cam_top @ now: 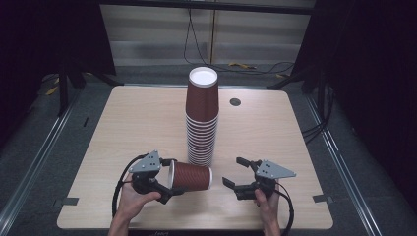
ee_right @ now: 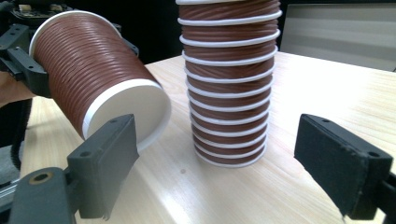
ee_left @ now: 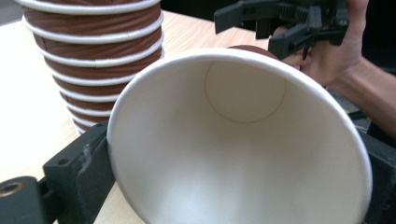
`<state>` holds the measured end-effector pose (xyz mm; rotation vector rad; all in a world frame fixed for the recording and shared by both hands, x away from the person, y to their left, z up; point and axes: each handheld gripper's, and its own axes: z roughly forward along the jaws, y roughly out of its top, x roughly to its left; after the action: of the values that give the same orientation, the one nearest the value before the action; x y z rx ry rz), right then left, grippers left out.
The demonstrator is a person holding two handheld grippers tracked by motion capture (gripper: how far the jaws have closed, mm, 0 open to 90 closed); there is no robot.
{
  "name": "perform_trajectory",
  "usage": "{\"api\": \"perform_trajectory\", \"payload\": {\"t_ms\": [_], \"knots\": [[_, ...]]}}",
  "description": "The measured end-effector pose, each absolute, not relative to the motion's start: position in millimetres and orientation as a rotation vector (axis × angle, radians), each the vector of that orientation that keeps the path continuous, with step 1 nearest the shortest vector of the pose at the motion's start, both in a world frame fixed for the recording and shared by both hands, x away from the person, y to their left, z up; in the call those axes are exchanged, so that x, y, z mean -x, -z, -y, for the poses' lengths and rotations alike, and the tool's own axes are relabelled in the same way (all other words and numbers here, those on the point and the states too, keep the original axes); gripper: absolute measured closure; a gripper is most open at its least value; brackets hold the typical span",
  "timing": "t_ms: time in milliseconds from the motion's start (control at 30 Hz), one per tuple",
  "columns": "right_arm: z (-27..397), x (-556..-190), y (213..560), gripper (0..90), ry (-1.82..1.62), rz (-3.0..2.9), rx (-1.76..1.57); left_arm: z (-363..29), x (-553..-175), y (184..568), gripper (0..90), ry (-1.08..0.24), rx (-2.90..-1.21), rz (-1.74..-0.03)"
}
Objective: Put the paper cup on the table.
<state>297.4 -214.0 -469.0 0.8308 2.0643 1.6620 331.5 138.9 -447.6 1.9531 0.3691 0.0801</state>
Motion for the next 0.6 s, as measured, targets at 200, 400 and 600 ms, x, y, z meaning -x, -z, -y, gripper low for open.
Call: {"api": "perform_trajectory", "payload": {"t_ms": [200,400,600], "knots": [[219,-297,475,12.9,-1.646,-2.013,-0.871,-150,-334,449,4.7,-0.091,-1.967,-0.410],[225,-291,481,12.7,-1.574,-1.890,-0.962,-160,-335,448,4.7,-0.099,-1.972,-0.444],[229,-289,487,13.0,-1.492,-1.717,-1.050,-170,-337,449,4.6,-0.108,-1.981,-0.483]]}}
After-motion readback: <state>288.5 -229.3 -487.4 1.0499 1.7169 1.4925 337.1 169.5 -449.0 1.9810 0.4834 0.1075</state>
